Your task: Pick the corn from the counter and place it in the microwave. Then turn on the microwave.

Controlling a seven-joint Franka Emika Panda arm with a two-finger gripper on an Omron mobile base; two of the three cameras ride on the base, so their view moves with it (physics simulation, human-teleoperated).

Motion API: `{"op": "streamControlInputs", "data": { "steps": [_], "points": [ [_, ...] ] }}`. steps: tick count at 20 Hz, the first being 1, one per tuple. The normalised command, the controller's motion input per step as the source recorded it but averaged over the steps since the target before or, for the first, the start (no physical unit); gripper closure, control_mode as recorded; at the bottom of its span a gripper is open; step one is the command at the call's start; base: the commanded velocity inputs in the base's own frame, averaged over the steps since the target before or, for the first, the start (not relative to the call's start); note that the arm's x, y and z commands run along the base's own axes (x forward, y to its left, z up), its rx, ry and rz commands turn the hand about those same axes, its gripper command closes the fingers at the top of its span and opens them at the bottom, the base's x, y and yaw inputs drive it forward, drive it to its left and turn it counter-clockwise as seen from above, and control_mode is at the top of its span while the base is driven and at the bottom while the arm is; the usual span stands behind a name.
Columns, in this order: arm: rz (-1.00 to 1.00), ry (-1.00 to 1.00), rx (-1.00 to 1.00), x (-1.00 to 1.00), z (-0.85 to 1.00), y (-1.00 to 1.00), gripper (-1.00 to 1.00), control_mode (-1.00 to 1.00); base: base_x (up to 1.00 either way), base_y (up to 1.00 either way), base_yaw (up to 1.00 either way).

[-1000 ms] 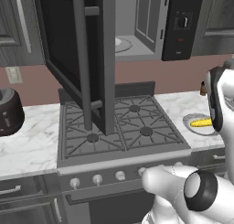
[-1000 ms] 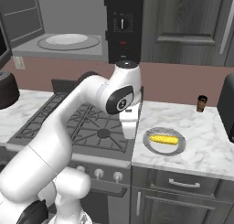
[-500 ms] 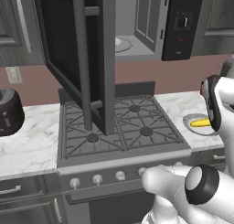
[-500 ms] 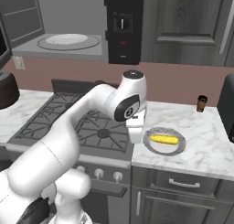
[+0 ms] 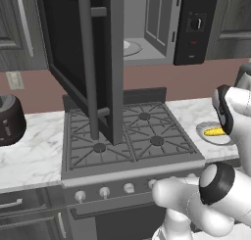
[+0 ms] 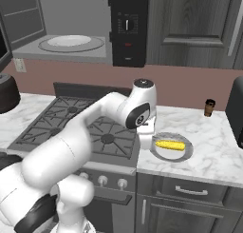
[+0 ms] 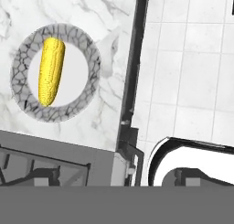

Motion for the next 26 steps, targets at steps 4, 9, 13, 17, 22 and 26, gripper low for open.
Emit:
{"op": "streamControlInputs", "data": {
  "steps": [4, 9, 13, 17, 22, 26],
  "points": [
    [0.00, 0.00, 0.00, 0.31, -0.27, -0.19, -1.00, -1.00, 0.00, 0.00, 0.00],
    [0.00, 0.00, 0.00, 0.31, -0.18, -0.20, -1.00, -1.00, 0.00, 0.00, 0.00],
    [0.00, 0.00, 0.00, 0.34, -0.12, -0.19, -1.00, -1.00, 0.00, 0.00, 0.00],
    [0.00, 0.00, 0.00, 0.34, -0.12, -0.20, -1.00, -1.00, 0.00, 0.00, 0.00],
    [0.00, 0.00, 0.00, 0.29, -0.16, -0.20, -1.00, -1.00, 0.00, 0.00, 0.00],
    [0.00, 0.00, 0.00, 0.24, -0.20, -0.16, -1.00, -1.00, 0.00, 0.00, 0.00]
  ]
}}
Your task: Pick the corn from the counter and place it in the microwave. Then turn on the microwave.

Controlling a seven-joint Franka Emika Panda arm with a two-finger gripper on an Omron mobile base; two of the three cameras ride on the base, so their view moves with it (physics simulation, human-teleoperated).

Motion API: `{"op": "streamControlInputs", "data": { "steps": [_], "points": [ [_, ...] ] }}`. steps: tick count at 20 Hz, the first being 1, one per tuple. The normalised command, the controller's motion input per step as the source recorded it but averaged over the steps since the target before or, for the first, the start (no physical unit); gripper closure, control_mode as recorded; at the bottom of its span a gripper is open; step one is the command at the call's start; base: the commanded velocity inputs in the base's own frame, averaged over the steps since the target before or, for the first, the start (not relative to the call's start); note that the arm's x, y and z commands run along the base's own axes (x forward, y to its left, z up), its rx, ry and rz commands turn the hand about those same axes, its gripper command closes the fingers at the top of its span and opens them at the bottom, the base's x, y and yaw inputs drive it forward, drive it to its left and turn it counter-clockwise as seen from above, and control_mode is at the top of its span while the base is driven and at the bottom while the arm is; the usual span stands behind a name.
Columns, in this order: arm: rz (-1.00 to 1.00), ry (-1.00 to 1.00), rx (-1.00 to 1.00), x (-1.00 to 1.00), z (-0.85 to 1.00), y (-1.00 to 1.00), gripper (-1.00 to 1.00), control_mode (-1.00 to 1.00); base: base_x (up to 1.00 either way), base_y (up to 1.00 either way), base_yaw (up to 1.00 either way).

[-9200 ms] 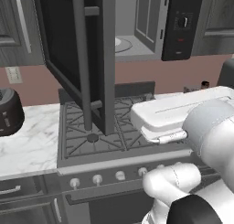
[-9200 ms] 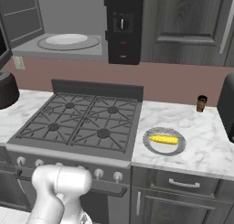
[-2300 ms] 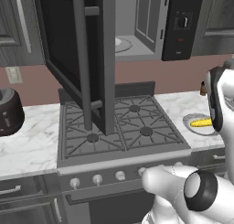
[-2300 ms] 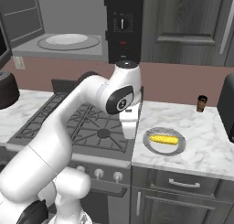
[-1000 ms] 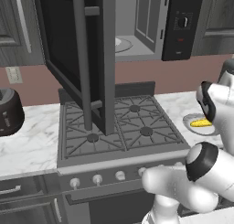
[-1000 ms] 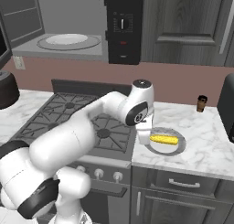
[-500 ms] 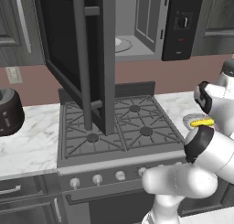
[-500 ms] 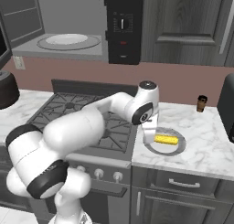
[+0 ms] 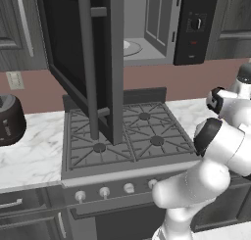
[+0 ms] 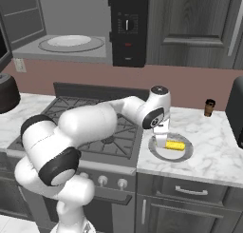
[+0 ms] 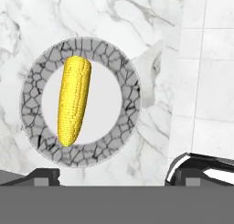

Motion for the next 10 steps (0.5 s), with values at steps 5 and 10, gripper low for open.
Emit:
{"op": "streamControlInputs", "data": {
  "steps": [5, 10],
  "points": [
    [0.00, 0.00, 0.00, 0.21, -0.26, -0.10, -1.00, -1.00, 0.00, 0.00, 0.00],
    [0.00, 0.00, 0.00, 0.25, -0.21, -0.09, -1.00, -1.00, 0.00, 0.00, 0.00]
  ]
}}
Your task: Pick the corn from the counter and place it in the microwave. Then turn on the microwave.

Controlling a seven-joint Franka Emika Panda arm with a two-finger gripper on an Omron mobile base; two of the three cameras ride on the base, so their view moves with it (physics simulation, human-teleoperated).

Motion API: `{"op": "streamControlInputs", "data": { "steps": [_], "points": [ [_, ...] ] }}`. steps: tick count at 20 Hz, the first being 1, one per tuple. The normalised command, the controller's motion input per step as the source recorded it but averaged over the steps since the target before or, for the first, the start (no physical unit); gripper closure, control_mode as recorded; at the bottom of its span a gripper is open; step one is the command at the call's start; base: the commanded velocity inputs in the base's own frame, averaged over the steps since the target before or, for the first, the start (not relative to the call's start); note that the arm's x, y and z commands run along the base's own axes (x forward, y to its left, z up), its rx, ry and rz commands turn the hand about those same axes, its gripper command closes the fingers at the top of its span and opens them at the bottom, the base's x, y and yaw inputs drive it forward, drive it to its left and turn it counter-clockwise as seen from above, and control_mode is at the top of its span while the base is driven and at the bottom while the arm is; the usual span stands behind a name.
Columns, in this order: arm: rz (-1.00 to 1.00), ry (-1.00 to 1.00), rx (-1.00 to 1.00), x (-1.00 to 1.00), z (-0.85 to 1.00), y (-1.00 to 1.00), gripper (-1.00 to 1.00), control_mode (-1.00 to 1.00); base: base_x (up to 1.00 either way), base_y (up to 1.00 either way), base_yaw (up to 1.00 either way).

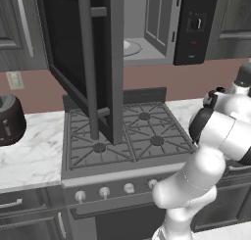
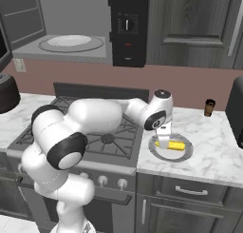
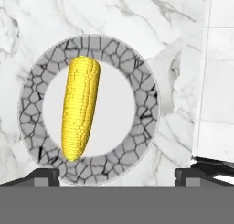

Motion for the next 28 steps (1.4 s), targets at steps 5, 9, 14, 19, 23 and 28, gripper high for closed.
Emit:
{"op": "streamControlInputs", "data": {
  "steps": [5, 9, 14, 19, 23, 28],
  "points": [
    [0.00, 0.00, 0.00, 0.21, -0.18, -0.08, -1.00, -1.00, 0.00, 0.00, 0.00],
    [0.00, 0.00, 0.00, 0.18, -0.11, -0.11, -1.00, -1.00, 0.00, 0.00, 0.00],
    [0.00, 0.00, 0.00, 0.10, -0.17, -0.13, -1.00, -1.00, 0.00, 0.00, 0.00],
    [0.00, 0.00, 0.00, 0.16, -0.14, -0.05, -1.00, -1.00, 0.00, 0.00, 0.00],
    [0.00, 0.00, 0.00, 0.16, -0.15, -0.01, -1.00, -1.00, 0.00, 0.00, 0.00],
    [0.00, 0.00, 0.00, 0.15, -0.17, -0.08, -1.00, -1.00, 0.00, 0.00, 0.00]
  ]
}}
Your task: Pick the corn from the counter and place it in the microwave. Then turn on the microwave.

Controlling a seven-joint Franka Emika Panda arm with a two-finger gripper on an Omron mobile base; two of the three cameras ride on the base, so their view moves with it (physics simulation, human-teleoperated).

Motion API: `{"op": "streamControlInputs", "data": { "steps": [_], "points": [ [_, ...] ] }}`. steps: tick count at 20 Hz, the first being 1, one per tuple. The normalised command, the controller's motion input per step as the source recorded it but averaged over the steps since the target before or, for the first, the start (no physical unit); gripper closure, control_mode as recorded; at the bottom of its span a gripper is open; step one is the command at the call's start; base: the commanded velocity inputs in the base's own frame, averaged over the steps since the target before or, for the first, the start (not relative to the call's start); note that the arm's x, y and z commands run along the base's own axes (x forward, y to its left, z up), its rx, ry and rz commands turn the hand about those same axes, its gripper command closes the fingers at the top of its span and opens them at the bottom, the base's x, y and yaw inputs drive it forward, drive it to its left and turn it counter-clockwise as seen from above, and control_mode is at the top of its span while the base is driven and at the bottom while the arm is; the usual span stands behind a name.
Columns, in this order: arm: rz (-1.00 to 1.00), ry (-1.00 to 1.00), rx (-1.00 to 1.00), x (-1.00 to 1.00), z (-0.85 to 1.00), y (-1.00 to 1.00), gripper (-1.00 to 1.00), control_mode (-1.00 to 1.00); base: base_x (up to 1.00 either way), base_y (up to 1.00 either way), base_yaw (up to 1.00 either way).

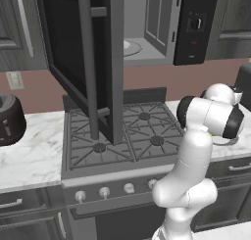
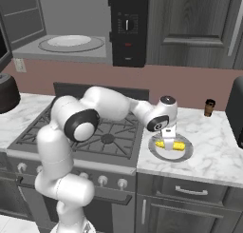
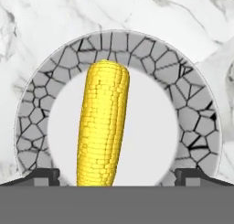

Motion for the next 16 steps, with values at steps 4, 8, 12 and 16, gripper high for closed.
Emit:
{"op": "streamControlInputs", "data": {
  "steps": [4, 8, 12, 16],
  "points": [
    [0.00, 0.00, 0.00, 0.07, -0.21, -0.04, -1.00, -1.00, 0.00, 0.00, 0.00],
    [0.00, 0.00, 0.00, 0.11, -0.13, -0.08, -1.00, -1.00, 0.00, 0.00, 0.00],
    [0.00, 0.00, 0.00, 0.18, -0.06, -0.07, -1.00, -1.00, 0.00, 0.00, 0.00],
    [0.00, 0.00, 0.00, 0.12, -0.06, -0.08, -1.00, -1.00, 0.00, 0.00, 0.00]
  ]
}}
